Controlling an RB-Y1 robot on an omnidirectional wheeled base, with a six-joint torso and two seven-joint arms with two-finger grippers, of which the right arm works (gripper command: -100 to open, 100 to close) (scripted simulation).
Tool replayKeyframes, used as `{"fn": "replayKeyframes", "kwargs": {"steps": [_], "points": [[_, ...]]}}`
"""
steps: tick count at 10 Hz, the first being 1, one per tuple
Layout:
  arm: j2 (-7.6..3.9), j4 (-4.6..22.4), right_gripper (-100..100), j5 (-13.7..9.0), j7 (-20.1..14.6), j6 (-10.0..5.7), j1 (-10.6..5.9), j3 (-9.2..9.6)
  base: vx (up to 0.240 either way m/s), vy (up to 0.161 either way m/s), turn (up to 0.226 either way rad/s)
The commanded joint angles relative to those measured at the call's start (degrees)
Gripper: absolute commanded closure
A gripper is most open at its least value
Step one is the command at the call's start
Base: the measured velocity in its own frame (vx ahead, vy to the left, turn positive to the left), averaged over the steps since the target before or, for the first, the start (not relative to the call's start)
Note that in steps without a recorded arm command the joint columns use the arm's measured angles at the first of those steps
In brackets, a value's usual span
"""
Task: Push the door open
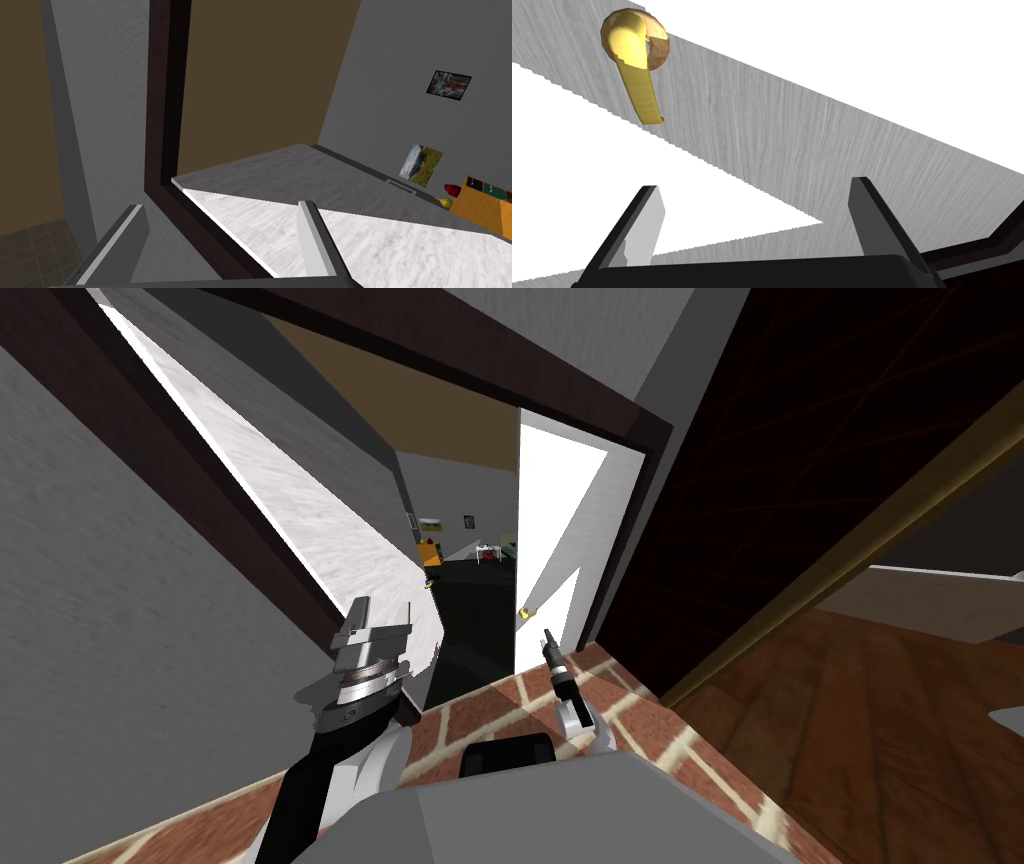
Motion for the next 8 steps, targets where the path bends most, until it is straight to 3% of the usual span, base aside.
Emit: {"fn": "replayKeyframes", "kwargs": {"steps": [1,3,6,8], "points": [[-0.09,1.65,-100,-0.11,-0.17,-0.12,-0.71,0.13,0.034,-0.049,0.031],[-0.13,5.29,-100,-0.38,-0.51,-0.81,-2.41,0.85,0.054,-0.056,0.067],[-0.16,8.2,-100,-0.51,-0.68,-1.15,-3.26,1.21,0.041,-0.045,0.041],[-0.18,11.87,-100,-0.73,-0.98,-1.75,-4.72,1.83,0.051,-0.055,0.057]]}}
